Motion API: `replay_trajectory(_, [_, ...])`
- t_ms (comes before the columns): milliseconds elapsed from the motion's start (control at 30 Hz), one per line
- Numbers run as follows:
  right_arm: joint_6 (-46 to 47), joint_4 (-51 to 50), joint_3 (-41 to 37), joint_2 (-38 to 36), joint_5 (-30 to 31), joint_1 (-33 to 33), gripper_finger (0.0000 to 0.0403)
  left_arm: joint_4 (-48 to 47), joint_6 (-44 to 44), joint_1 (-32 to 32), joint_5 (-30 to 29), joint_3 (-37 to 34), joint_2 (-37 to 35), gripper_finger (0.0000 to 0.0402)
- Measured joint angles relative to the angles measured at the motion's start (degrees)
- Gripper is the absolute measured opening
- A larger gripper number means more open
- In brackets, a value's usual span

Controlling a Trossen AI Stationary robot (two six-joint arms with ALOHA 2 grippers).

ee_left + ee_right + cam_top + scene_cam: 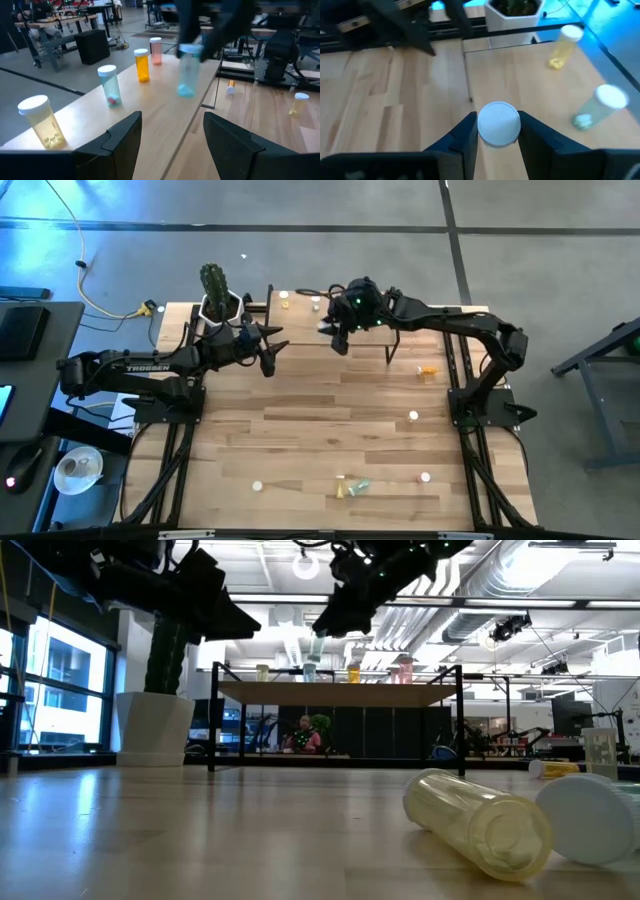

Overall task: Pick and place medicine bottles onto shelf by color
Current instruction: Put the top blue pill bottle on the shelf aligned with the other blue pill bottle

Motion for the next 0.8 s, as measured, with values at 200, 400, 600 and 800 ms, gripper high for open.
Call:
replay_trajectory(200, [-0.9,-1.1,5.6,4.0,-0.1,-2.8,0.011,0.2,0.8,0.0,0.0,0.0,0.0,0.0204])
replay_trajectory(400, [-1.1,-4.8,11.9,9.6,-0.1,-4.0,0.011,0.3,0.8,0.0,0.0,0.0,0.0,0.0204])
replay_trajectory(600, [-2.2,-12.4,19.7,14.0,-0.1,-4.3,0.011,0.3,0.8,0.0,0.0,0.0,0.0,0.0205])
replay_trajectory(800, [-2.5,-13.6,19.9,16.1,1.1,-4.6,0.011,0.3,0.8,0.0,0.0,0.0,0.0,0.0203])
